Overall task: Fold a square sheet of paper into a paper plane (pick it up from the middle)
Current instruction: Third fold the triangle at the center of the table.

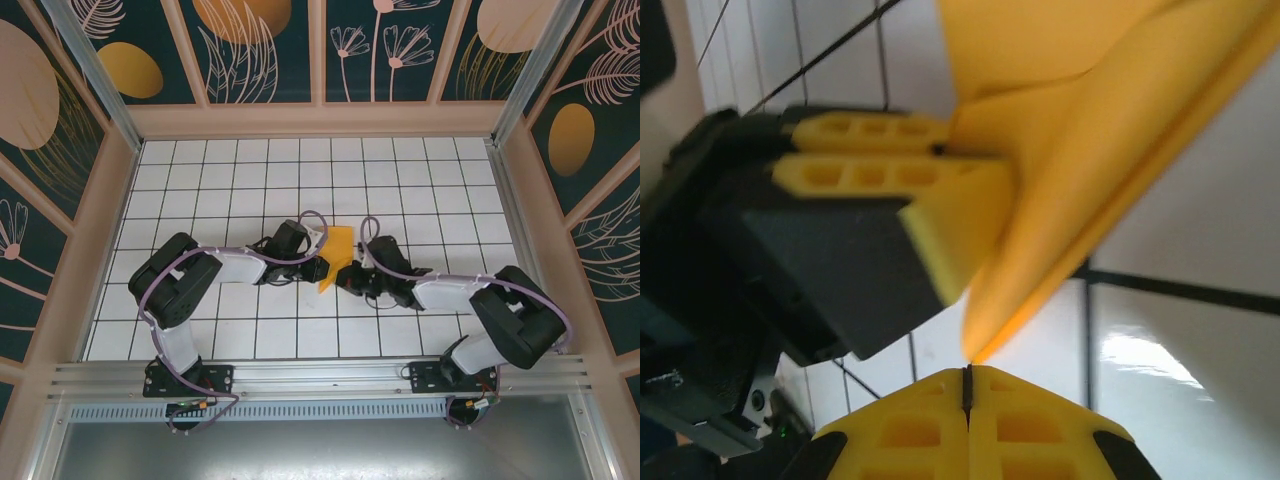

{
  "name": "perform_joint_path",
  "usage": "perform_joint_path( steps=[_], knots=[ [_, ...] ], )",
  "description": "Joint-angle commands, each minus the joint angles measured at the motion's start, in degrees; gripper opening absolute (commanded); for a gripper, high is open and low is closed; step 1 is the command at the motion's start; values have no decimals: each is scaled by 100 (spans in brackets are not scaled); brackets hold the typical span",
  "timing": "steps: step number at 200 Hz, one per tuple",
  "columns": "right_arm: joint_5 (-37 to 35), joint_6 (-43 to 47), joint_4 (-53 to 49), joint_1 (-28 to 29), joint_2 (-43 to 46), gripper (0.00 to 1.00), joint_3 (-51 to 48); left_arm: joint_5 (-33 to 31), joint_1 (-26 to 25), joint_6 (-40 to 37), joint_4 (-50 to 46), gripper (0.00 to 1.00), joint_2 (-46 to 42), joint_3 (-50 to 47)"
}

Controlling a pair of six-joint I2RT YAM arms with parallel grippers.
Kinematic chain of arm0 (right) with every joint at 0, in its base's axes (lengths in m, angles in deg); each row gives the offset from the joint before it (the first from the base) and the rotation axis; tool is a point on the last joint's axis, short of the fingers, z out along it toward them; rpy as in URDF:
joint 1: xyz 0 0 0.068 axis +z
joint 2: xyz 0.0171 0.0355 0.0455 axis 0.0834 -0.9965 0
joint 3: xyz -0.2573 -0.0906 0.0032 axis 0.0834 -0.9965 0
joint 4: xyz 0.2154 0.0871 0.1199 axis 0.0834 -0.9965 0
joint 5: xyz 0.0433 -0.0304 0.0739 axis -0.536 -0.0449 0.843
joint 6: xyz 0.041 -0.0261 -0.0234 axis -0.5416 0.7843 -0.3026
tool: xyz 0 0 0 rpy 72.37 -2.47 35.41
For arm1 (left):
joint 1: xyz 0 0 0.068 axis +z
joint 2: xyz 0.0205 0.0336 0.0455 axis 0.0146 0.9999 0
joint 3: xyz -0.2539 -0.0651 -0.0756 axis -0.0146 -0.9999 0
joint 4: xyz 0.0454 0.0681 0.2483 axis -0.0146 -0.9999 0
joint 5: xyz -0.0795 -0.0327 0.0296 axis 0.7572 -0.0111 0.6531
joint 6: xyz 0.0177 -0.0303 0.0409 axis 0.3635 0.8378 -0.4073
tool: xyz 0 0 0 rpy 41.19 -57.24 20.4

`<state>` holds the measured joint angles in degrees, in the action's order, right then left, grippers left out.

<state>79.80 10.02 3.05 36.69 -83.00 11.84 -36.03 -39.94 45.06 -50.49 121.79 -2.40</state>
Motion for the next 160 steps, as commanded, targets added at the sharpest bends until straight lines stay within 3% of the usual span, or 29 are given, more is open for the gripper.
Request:
perform_joint_path(
  steps=[1,160],
  knots=[
    [-112,-557,853,266,-238,0,-17,34,-8,15,-229,17,261,2],
    [-327,-985,1410,599,-771,0,-54,186,-2,-74,-314,18,261,-18]
  ],
)
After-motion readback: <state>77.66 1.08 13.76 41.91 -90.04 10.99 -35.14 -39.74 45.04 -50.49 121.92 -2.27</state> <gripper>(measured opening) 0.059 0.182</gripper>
